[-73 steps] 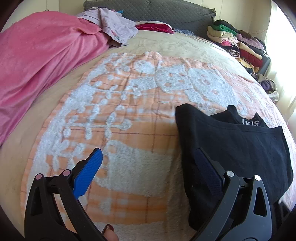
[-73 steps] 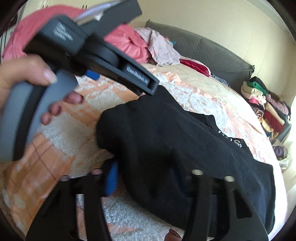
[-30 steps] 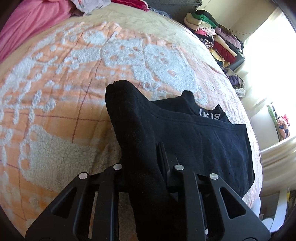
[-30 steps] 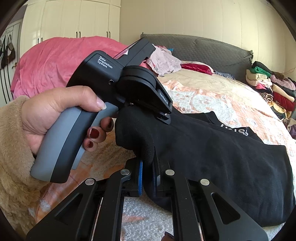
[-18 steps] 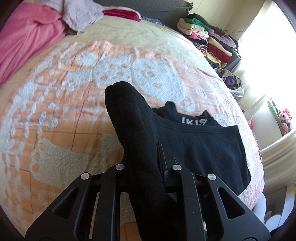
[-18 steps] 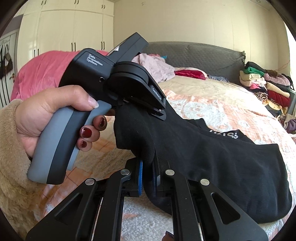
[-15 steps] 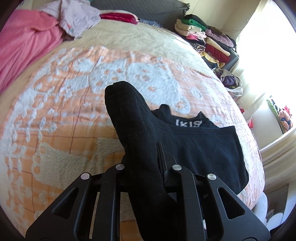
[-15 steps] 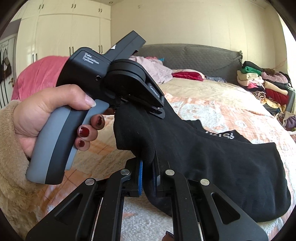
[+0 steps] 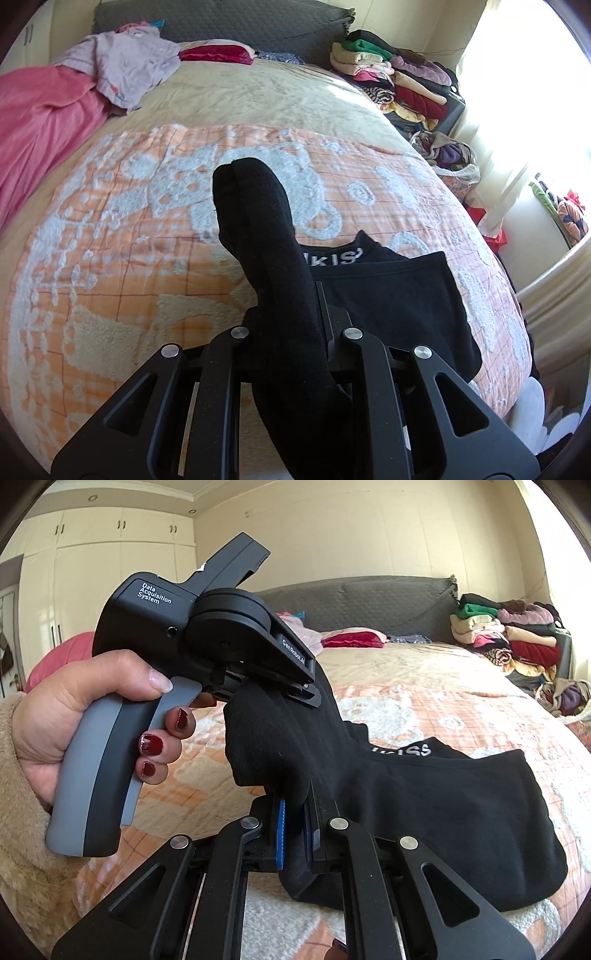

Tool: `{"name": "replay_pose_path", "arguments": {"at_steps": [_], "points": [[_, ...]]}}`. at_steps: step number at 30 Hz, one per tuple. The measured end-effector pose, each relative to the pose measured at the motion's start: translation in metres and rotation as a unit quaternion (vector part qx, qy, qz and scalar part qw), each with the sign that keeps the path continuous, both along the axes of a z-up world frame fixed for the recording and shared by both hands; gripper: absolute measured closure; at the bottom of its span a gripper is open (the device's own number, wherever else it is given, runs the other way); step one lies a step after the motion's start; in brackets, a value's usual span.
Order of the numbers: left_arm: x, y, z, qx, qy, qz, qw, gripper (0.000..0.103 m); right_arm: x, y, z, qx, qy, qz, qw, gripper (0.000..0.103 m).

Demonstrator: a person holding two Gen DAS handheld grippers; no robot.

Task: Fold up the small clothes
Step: 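Lift the gripped side and fold it over the sweatshirt body with both grippers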

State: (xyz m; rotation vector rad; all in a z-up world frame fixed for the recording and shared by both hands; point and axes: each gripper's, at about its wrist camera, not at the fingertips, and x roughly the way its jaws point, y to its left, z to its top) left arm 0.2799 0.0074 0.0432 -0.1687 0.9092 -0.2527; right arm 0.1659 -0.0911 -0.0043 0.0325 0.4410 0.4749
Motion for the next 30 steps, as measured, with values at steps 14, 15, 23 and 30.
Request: {"name": "replay_pose_path", "arguments": {"at_steps": [14,15,23,30], "points": [[0.002,-0.062,0.008,0.022,-0.006,-0.032,0.9992,0.094,-0.010,-0.046,0.000,0.043,0.007,-0.039,0.998,0.097],[0.002,-0.068,0.008,0.025,-0.007,-0.035,0.9991,0.094,-0.011,-0.051,0.000,0.046,0.008,-0.043,0.998,0.097],[0.005,-0.104,0.004,0.037,-0.002,-0.047,0.9982,0.094,-0.015,-0.079,-0.010,0.070,0.023,-0.061,0.995,0.097],[0.010,-0.135,-0.006,0.047,0.009,-0.057,0.9972,0.094,-0.014,-0.105,-0.020,0.090,0.039,-0.082,0.992,0.097]]}}
